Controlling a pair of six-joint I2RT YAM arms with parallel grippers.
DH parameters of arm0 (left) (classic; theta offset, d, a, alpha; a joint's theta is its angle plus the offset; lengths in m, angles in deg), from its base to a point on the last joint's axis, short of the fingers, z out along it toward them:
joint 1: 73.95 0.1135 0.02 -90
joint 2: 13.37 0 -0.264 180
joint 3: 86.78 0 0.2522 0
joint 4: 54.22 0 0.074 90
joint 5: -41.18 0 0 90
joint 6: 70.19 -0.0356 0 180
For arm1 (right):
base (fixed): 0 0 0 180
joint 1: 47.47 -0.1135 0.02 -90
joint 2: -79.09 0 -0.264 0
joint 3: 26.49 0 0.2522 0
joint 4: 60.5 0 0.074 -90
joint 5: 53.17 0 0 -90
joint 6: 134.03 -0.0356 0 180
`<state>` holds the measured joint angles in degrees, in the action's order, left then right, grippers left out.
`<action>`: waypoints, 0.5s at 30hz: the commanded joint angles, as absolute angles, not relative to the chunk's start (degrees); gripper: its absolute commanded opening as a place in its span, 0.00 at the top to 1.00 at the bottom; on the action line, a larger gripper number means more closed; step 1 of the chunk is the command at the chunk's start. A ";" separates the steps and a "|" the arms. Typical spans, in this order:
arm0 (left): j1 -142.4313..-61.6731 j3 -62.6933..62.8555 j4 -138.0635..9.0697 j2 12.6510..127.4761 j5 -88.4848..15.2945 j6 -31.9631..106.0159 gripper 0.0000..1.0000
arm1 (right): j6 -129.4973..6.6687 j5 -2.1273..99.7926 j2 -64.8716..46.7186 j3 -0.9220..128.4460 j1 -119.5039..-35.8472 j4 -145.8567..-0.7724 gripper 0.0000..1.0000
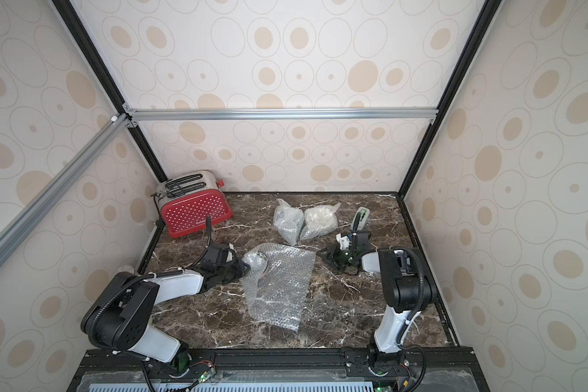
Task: Wrap bowls in bubble wrap
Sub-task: Wrap the bowl in bubble wrap.
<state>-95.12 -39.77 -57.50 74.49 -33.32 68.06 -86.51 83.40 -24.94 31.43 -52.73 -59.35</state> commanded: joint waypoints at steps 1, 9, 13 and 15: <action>-95.31 -38.13 -59.50 74.52 -34.28 68.07 0.70 | -88.16 85.31 -28.57 32.76 -54.19 -56.55 0.52; -95.44 -37.86 -60.67 73.52 -34.84 68.00 0.70 | -90.52 86.91 -28.27 33.25 -57.05 -54.40 0.71; -95.69 -37.18 -61.59 73.45 -35.35 67.84 0.70 | -89.83 87.32 -24.10 33.07 -57.22 -57.36 0.85; -96.21 -36.55 -62.54 73.32 -36.16 67.66 0.70 | -89.71 87.72 -21.33 33.56 -57.70 -59.22 0.88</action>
<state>-95.47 -38.72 -59.73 74.49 -33.93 68.03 -89.79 86.39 -26.01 33.20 -57.17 -57.45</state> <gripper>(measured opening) 0.299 0.127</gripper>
